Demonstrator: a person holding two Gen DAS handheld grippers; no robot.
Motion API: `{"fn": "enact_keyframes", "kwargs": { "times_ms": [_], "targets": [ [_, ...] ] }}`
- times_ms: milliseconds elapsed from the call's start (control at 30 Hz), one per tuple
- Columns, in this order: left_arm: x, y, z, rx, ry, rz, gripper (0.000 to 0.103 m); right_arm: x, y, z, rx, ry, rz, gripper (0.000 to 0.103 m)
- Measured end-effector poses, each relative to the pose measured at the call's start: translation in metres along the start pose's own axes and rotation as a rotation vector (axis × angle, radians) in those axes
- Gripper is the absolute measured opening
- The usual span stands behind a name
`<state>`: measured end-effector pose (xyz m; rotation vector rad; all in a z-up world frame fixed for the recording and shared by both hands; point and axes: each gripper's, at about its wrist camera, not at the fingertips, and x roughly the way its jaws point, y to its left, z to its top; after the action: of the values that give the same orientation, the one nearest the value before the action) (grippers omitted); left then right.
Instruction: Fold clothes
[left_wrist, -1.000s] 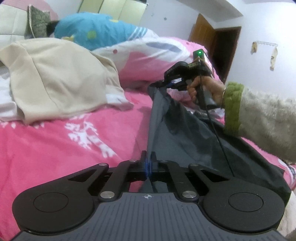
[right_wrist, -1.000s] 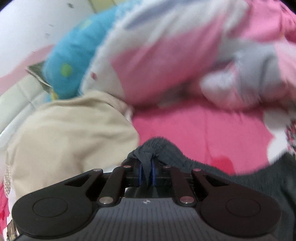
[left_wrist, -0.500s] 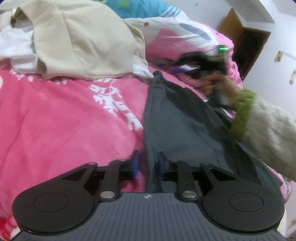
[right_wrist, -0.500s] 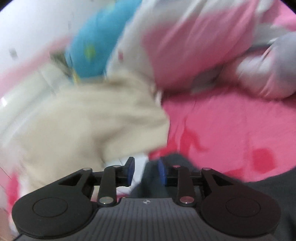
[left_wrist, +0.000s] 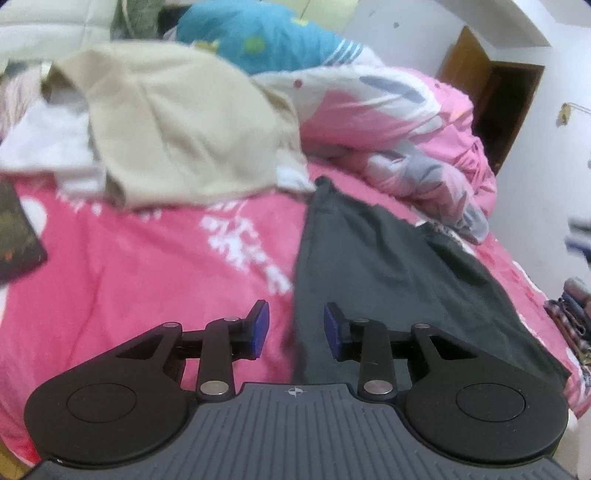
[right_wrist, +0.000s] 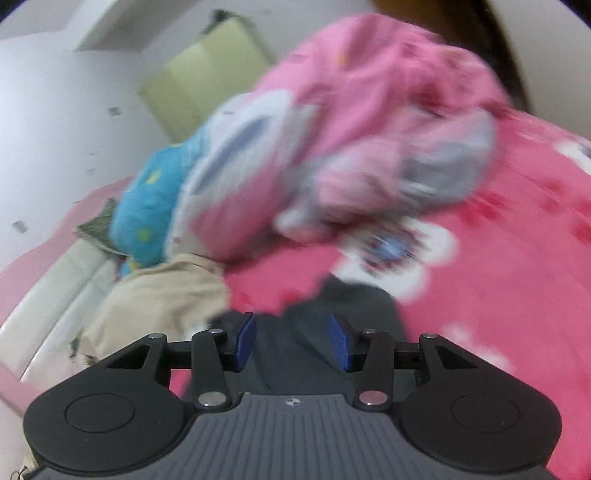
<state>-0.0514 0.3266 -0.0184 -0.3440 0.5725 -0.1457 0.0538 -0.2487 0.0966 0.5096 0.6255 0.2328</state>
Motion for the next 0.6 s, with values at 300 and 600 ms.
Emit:
{"fn": "enact_keyframes", "kwargs": {
  "times_ms": [300,600],
  "targets": [
    [0.029,-0.092,-0.004,0.186,0.061,-0.111,0.032,-0.023,-0.112,-0.102,0.152,0.105,-0.226,0.048],
    [0.071,-0.159,-0.044,0.390,0.167,-0.133,0.032,-0.011,-0.105,-0.130,-0.145,0.160,-0.234,0.040]
  ]
}}
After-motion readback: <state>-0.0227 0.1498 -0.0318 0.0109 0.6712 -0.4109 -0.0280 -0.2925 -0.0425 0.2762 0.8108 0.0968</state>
